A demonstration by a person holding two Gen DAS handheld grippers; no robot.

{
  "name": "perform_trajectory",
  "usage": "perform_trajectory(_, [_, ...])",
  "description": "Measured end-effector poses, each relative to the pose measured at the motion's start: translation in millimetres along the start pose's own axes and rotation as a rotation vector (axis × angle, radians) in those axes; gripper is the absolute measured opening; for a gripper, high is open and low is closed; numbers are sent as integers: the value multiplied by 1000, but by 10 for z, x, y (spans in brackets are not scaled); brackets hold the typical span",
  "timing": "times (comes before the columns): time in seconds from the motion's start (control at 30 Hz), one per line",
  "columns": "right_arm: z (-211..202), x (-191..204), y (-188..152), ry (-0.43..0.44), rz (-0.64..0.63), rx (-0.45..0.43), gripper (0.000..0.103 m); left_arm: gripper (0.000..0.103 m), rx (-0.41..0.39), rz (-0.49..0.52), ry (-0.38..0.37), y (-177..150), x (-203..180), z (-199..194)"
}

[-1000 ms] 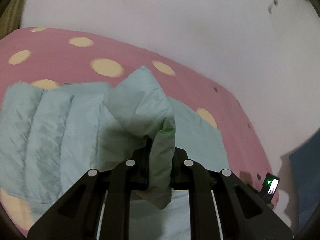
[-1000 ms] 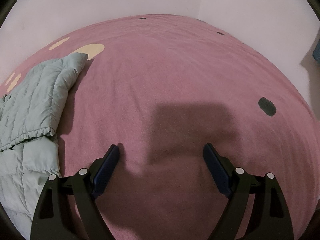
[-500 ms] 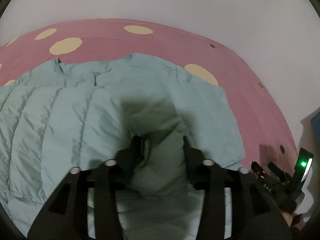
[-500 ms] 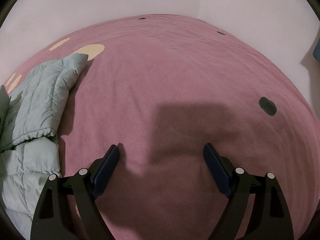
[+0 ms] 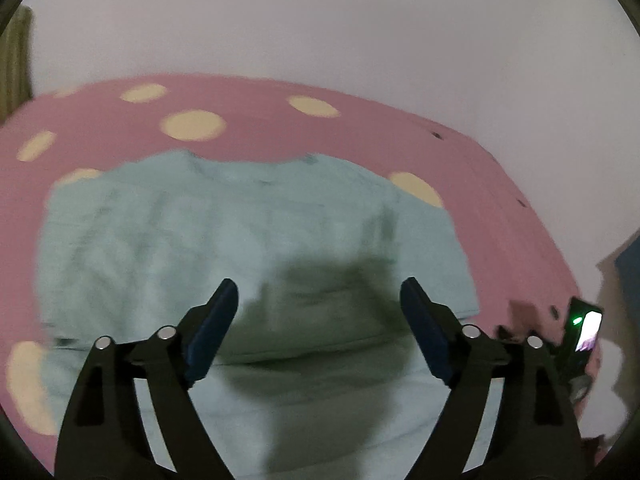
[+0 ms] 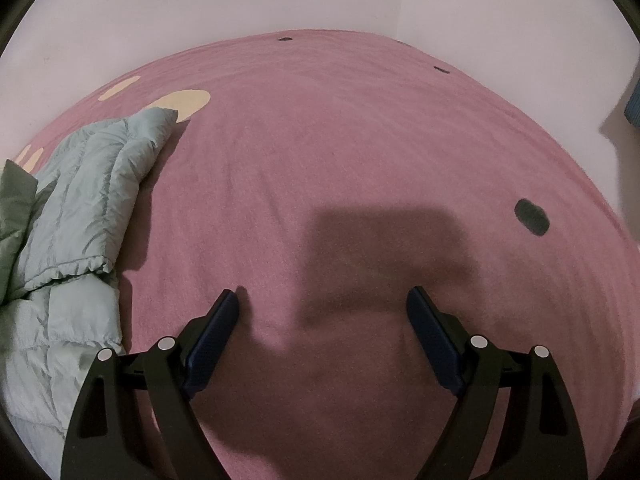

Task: Fold large clothes

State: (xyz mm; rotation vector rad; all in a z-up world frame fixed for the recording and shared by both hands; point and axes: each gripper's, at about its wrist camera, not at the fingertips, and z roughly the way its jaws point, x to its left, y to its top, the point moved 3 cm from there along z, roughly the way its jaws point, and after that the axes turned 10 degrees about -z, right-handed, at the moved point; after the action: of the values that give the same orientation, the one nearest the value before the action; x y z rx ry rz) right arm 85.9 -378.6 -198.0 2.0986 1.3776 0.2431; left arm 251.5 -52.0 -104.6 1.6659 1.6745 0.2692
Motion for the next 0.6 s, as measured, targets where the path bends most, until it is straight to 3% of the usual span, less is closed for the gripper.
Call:
perform_trajectory(0.07, [-160,-5,47,-27,-7,-30,84,91,-56,2,73,21,273,-189])
perform_trajectory(0.13, [-426,45,143,7,2,-86,84,92,-105,1,153,30,595,-340])
perform_trajectory(0.2, [-644,196,241,65,-16,-126,84,93,-131,-7,236,38,897,-408])
perform_trajectory(0.3, [-908,662,385,220,-82,-161,84,93,-126,-35,336,28,1310,-436])
perform_trajectory(0.43, [-914,1355,478,370,-178,-134,84,93,-101,-99,355,22,1629,-405])
perform_trajectory(0.6, [-698,1863,555,415,-245,-92,80,93,-89,-95,322,89,1685,-293])
